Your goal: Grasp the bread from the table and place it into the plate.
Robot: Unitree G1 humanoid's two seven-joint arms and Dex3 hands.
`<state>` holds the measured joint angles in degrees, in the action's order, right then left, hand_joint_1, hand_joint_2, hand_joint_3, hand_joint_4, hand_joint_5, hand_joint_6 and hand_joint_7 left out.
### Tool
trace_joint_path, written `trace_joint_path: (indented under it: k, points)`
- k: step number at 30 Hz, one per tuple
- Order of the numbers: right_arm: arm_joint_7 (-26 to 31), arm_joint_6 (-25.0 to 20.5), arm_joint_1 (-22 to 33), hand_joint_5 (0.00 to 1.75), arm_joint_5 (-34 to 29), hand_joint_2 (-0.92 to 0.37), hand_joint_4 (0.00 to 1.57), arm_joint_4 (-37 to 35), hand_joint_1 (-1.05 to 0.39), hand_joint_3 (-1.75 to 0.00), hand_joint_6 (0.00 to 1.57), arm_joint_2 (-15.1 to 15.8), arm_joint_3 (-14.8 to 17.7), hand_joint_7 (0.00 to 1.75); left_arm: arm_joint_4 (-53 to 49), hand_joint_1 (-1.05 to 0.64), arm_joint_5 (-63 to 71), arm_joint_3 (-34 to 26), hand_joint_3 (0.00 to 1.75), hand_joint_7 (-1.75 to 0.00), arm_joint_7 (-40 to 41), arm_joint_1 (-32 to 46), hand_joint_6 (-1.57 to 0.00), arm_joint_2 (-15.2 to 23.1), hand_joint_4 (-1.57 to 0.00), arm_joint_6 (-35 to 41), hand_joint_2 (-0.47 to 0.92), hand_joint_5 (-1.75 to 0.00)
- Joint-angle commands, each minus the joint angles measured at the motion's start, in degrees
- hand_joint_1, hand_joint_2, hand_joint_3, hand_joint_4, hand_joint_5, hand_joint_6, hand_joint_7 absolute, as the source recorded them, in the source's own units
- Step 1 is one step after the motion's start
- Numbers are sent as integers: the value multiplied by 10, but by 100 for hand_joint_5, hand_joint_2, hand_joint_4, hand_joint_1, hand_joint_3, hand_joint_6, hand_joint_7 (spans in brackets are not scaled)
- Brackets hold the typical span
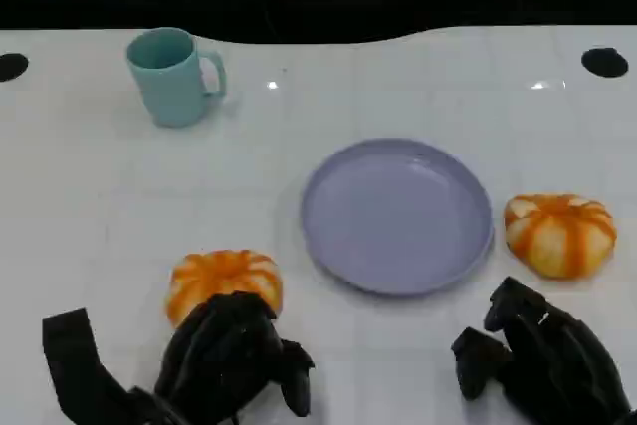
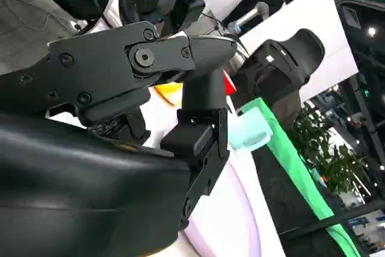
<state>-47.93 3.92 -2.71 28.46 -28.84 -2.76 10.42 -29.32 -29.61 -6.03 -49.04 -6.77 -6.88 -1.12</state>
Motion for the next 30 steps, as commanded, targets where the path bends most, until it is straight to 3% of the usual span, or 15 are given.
trace_joint_path:
  k: [1,21,24,26,30]
  points:
    - [0,2,3,172,2,-92,77,5,-57,-22,67,6,2,145,10,-105,-2,-3,0,-49,0,-1,-157,7,-157,7,69,-83]
    - [1,8,1,171,-1,-92,78,2,-58,-22,68,5,2,145,19,-105,-2,-6,1,-46,-2,1,-157,4,-157,-5,72,-81]
    - [-2,10,1,171,0,-92,78,1,-58,-22,68,5,2,145,32,-105,8,-6,1,-37,0,4,-157,6,-157,-33,74,-73]
    - [-4,11,2,171,1,-92,77,1,-58,-22,68,5,2,145,43,-105,24,-3,1,-16,2,5,-155,9,-157,-75,80,-50]
    - [-6,10,2,171,1,-92,77,0,-58,-23,68,6,1,145,44,-105,67,3,3,-2,6,-8,-143,24,-152,-168,88,-35]
